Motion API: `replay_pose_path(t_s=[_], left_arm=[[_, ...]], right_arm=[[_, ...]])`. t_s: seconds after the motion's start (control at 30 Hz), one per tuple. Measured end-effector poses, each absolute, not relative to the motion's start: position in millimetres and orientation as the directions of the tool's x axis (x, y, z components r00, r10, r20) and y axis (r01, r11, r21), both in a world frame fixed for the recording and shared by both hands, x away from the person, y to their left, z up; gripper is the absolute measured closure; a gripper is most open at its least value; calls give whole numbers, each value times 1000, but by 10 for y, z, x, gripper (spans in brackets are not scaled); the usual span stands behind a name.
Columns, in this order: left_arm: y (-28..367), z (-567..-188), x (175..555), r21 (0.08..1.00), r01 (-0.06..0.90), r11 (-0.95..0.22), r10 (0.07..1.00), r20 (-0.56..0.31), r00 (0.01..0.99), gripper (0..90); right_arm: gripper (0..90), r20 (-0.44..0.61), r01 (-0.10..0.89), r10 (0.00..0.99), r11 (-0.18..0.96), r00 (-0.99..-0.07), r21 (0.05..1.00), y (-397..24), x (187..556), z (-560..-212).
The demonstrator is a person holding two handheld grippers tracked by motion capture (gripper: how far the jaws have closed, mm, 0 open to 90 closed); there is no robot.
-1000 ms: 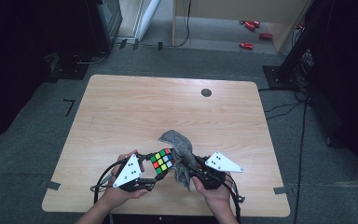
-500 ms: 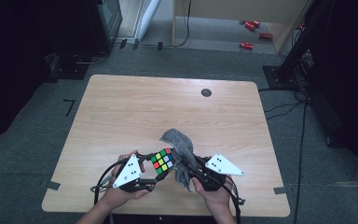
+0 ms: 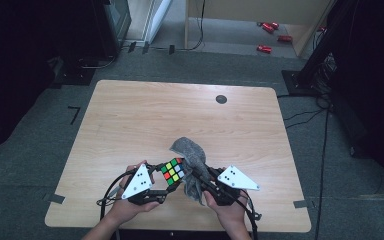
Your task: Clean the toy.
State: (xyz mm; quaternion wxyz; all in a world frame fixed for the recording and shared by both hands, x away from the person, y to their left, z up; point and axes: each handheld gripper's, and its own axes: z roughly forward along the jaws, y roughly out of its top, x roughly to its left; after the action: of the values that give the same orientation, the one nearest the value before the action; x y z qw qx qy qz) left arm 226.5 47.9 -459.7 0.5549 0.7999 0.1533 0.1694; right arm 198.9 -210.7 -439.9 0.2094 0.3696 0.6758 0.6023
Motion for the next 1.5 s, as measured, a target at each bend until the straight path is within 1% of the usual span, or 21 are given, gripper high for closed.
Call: replay_pose_path(t_s=[0.07,0.13,0.27,0.37,0.47,0.57,0.63,0.77,0.9,0.97,1.07,1.13,1.2,1.27,1.43,1.5], left_arm=[[429,-4607,2235,934,46,-354,422,116,899,343],[398,-4601,2209,933,33,-359,412,127,902,343],[445,-4567,2229,945,44,-325,427,105,898,343],[481,-4559,2265,948,66,-312,447,85,891,343],[457,-4582,2267,946,85,-314,426,60,903,343],[386,-4586,2210,943,63,-328,407,81,910,343],[389,-4566,2199,945,58,-321,407,83,910,343],[497,-4540,2280,955,96,-282,442,40,896,343],[504,-4575,2318,947,126,-295,437,17,899,343],[448,-4591,2284,943,117,-310,422,27,906,343],[384,-4585,2223,941,80,-330,405,64,912,343],[391,-4573,2219,941,71,-331,409,76,909,342],[435,-4568,2253,944,85,-319,421,61,905,343],[478,-4570,2292,946,104,-306,434,42,900,342],[456,-4579,2277,945,100,-312,415,41,909,342],[415,-4587,2246,941,86,-327,400,56,915,342]], right_arm=[[732,154,240,751,6,-642,971,-2097,1985,-4389],[732,175,264,757,-4,-629,965,-2129,2012,-4432],[733,189,298,776,-2,-602,955,-2179,2053,-4501],[733,180,284,774,0,-607,959,-2159,2030,-4467],[732,163,256,766,2,-622,967,-2124,1984,-4406],[732,162,243,764,-7,-624,970,-2140,1981,-4382],[732,172,258,771,-11,-613,966,-2166,2003,-4414],[733,193,302,789,-10,-584,953,-2182,2058,-4504],[733,175,273,773,-3,-609,962,-2117,1998,-4439],[733,163,254,771,-1,-615,967,-2101,1971,-4400],[732,172,257,774,-12,-610,966,-2142,1993,-4406],[732,184,275,780,-16,-598,961,-2169,2023,-4453],[732,179,293,791,0,-585,956,-2178,2047,-4502],[733,201,317,788,-8,-583,948,-2169,2053,-4522],[732,165,273,782,8,-602,962,-2114,1982,-4419],[730,189,280,773,-15,-605,960,-2135,1994,-4414]])
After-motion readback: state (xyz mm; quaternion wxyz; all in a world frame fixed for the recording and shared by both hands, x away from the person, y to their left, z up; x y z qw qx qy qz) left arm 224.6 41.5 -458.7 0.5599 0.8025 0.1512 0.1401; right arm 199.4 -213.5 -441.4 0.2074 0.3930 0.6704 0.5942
